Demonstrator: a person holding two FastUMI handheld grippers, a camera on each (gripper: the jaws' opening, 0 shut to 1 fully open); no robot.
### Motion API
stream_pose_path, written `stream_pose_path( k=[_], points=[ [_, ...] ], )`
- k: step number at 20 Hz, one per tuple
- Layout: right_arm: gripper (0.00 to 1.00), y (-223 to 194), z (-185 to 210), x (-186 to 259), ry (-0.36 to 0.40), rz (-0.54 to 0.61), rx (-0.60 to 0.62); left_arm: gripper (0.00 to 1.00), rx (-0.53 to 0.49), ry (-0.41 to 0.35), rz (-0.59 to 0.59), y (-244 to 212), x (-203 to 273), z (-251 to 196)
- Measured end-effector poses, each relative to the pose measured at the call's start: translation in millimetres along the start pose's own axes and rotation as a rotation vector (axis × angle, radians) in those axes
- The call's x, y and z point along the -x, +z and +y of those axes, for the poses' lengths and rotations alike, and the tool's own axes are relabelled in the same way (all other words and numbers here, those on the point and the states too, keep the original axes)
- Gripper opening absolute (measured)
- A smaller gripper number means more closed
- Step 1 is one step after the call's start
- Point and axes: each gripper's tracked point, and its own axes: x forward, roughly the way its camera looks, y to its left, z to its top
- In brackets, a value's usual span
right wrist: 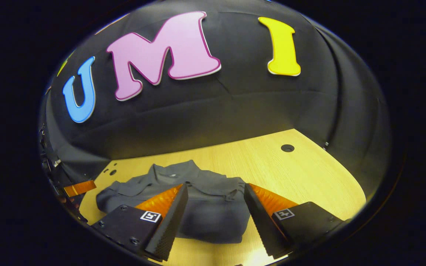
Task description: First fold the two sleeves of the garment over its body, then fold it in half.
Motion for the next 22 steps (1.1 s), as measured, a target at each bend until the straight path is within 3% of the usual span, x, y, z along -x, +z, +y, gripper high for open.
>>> stream_pose_path(
  k=[9, 17, 22],
  points=[
    [0.98, 32.2, 20.1, 90.4, 0.091, -0.071, 0.056, 0.95, -0.088, -0.046, -0.128, 30.2, 102.8, -46.4],
    [0.98, 20.1, 43.4, 148.2, 0.187, -0.071, 0.117, 0.95, -0.065, -0.018, -0.088, 1.0, 156.4, -53.0],
    [0.98, -3.9, 41.3, 156.8, 0.209, 0.001, 0.074, 0.95, -0.047, 0.025, -0.057, -25.9, 176.1, -49.4]
  ],
)
